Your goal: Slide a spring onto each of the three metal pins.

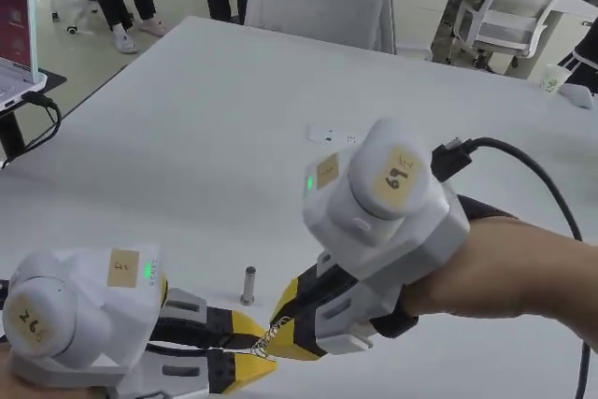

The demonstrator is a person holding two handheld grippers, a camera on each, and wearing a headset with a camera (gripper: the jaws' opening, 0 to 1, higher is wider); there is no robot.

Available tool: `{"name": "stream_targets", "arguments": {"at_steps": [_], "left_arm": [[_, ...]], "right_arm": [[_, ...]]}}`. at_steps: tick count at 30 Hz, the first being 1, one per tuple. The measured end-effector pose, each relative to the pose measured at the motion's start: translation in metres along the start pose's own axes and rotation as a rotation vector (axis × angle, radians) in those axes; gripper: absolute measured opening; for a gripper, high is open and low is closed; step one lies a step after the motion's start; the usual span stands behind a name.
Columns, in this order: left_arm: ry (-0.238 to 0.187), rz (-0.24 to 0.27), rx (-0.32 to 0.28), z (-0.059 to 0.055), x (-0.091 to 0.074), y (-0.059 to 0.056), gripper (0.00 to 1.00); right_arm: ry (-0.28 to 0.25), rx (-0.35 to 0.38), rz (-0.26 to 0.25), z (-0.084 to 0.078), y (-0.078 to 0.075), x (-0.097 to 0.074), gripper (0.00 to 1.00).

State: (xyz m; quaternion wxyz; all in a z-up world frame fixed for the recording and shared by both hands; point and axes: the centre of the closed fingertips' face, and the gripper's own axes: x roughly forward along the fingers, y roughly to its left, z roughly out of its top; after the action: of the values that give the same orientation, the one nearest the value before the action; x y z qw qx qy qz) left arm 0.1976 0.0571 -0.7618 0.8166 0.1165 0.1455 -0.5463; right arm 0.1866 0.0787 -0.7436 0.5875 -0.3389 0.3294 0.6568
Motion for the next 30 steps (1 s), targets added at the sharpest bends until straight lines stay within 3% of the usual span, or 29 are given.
{"name": "stream_targets", "arguments": {"at_steps": [8, 19, 30], "left_arm": [[-0.019, 0.004, -0.008, 0.005, -0.001, 0.001, 0.02], [-0.039, 0.029, -0.031, 0.003, -0.001, 0.008, 0.04], [-0.004, 0.046, -0.074, -0.009, -0.003, 0.010, 0.20]], "right_arm": [[-0.003, 0.026, 0.006, -0.001, -0.002, 0.003, 0.09], [0.007, 0.020, -0.015, 0.001, -0.007, 0.004, 0.08], [0.002, 0.026, -0.034, 0.001, -0.013, 0.001, 0.08]]}}
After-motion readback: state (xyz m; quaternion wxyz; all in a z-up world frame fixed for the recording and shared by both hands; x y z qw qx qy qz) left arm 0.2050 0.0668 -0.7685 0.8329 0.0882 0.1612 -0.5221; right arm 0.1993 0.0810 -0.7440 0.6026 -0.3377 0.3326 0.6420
